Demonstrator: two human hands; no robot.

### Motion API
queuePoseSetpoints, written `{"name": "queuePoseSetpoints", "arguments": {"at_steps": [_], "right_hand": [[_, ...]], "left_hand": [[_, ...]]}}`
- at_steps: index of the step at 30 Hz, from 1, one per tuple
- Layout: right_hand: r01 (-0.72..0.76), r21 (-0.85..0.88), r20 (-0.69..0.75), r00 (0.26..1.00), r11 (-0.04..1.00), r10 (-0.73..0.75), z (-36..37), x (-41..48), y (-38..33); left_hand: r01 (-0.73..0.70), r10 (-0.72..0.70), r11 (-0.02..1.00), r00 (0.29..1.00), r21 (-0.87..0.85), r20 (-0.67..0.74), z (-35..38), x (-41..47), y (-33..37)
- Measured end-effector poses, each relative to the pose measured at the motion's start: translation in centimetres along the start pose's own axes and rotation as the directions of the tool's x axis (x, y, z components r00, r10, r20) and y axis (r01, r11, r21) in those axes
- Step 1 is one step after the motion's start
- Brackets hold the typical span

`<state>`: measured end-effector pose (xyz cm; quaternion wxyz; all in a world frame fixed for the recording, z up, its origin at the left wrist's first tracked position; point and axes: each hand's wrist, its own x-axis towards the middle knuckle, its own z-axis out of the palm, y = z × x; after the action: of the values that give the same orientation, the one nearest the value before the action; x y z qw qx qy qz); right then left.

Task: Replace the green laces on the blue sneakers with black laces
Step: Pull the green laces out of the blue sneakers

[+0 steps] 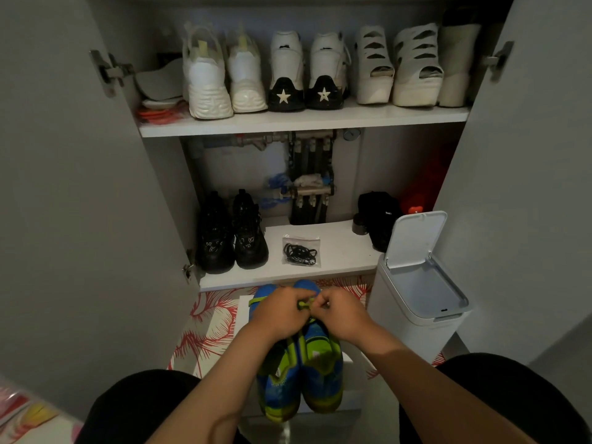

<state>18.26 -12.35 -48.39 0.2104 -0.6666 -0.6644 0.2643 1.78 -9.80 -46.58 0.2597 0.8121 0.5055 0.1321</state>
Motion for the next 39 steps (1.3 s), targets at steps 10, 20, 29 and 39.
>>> {"name": "queuePoseSetpoints", "arguments": {"at_steps": [10, 20, 29, 39], "right_hand": [[-0.025, -0.07, 0.103, 0.994, 0.997, 0.032, -0.2, -0.3, 0.8], [-0.041, -0.063, 0.037, 0.998, 0.997, 0.043, 0.1, 0.1, 0.5], [-0.041, 0.094, 0.049, 0.998, 0.995, 0.036, -0.1, 0.3, 0.6], [0.185, -0.255, 0.064, 0.983, 0.949, -0.174, 0.2, 0.1, -0.1]], "left_hand": [[0.153, -0.201, 0.965, 0.953, -0.212, -0.228, -1.1, 0.6, -0.6], [0.002, 0.014, 0.997, 0.98, 0.075, -0.2, -0.9, 0.1, -1.1], [0.07, -0.033, 0.989, 0.964, 0.134, -0.263, -1.0, 0.2, -0.5], [0.314, -0.269, 0.945, 0.903, 0.089, -0.336, -3.5, 0.0, -2.3]]}}
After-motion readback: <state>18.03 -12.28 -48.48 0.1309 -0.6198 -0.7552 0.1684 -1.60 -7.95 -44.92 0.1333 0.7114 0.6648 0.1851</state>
